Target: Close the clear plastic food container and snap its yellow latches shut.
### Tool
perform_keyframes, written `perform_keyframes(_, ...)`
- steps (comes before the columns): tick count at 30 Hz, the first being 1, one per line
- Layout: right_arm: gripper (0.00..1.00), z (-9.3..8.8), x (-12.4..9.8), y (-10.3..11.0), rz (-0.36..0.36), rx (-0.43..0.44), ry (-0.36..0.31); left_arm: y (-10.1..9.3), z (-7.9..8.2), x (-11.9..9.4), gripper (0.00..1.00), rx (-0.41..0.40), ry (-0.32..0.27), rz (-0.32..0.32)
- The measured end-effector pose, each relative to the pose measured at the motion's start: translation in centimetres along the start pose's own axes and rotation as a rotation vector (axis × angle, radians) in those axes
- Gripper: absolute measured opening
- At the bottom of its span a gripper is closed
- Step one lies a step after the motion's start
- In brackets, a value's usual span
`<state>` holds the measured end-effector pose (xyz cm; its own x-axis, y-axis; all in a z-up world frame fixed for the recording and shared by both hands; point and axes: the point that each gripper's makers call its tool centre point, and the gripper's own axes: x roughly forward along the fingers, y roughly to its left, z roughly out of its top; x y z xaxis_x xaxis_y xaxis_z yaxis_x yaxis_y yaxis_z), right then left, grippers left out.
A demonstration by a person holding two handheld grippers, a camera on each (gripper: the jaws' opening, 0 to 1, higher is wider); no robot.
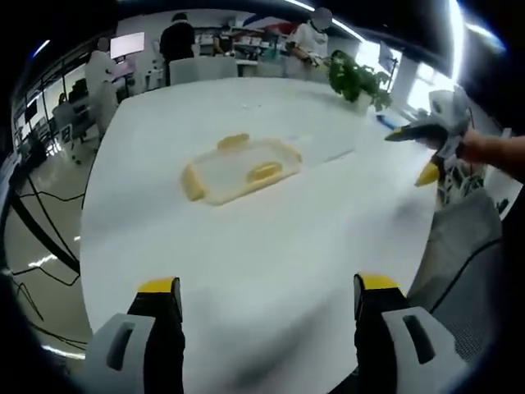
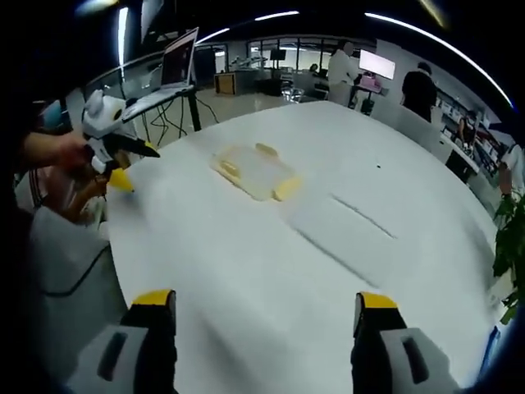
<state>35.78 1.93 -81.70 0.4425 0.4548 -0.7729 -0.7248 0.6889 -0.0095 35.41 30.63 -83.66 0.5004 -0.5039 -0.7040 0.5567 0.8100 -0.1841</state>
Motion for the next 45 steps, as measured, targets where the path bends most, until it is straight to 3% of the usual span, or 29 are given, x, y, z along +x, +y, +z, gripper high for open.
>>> perform_keyframes(21, 0.87, 2.6, 1.4, -1.1, 0.024, -0.069, 0.008, 3.0, 0.6, 0.3, 0.84, 0.060, 0.029, 0.002)
perform_keyframes(39, 0.83, 5.6, 4.1, -1.8, 0.067, -0.183, -0.008, 5.4, 1.6, 1.6, 0.86, 0.141, 0.077, 0.003)
perform_keyframes(45, 0.84, 6.1, 4.6, -0.9, 0.116, -0.255, -0.001, 5.6, 2.5, 2.3, 0.86, 0.196, 0.088, -0.021)
